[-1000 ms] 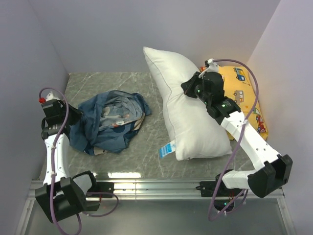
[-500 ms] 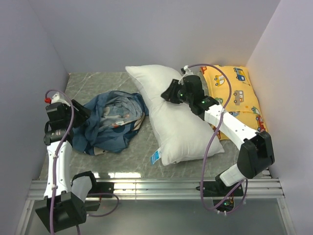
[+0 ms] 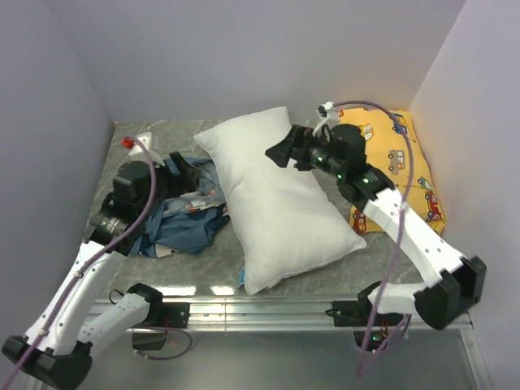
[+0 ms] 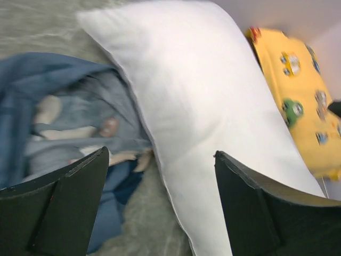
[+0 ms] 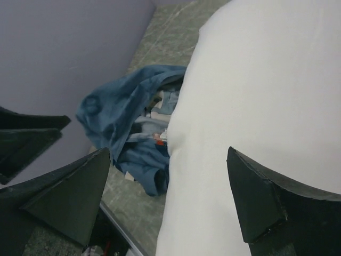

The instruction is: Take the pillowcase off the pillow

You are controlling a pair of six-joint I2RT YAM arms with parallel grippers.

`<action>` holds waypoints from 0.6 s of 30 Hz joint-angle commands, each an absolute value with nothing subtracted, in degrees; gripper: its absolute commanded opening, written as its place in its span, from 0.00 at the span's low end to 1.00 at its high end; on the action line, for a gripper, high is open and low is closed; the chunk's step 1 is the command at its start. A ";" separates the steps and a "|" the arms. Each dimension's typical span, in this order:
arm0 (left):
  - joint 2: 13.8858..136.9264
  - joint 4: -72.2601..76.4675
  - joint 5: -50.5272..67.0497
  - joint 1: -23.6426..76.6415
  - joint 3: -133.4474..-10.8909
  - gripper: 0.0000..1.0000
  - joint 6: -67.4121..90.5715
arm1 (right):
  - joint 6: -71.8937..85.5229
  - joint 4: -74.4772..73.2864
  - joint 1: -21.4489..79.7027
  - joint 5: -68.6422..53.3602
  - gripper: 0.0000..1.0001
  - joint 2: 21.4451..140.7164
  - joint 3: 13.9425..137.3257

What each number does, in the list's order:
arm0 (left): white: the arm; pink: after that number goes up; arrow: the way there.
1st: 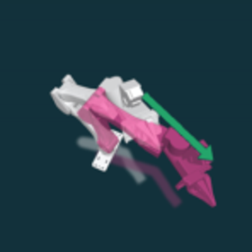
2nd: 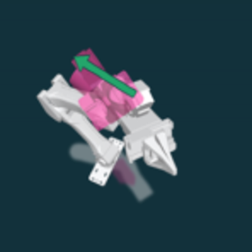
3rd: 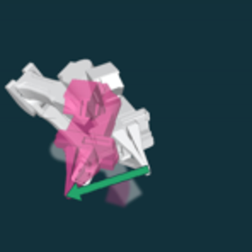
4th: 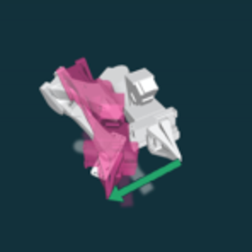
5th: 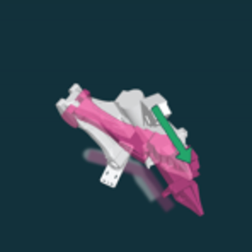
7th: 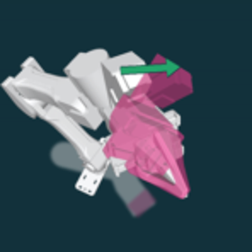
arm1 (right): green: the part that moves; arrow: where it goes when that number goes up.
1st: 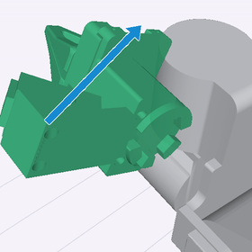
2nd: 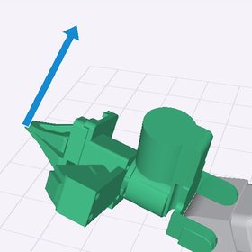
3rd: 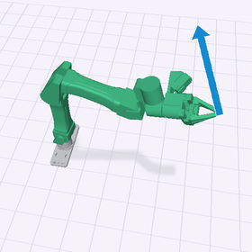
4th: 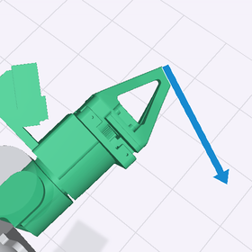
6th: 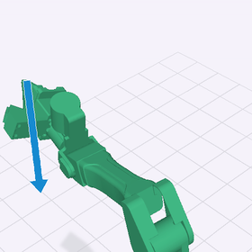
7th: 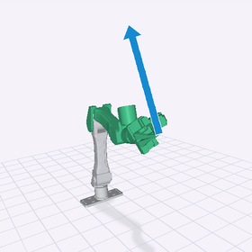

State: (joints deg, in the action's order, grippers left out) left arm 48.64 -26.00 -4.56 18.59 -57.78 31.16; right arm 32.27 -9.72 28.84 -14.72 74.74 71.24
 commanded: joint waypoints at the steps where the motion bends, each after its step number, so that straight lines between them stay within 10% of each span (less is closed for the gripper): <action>1: 50.80 -27.68 -17.12 29.95 -59.50 0.86 31.73 | 30.68 -10.72 28.74 -11.79 0.97 65.50 66.99; 18: 42.45 -19.51 -11.34 34.98 -47.73 0.91 31.29 | 28.04 -15.82 28.74 2.02 1.00 41.75 46.50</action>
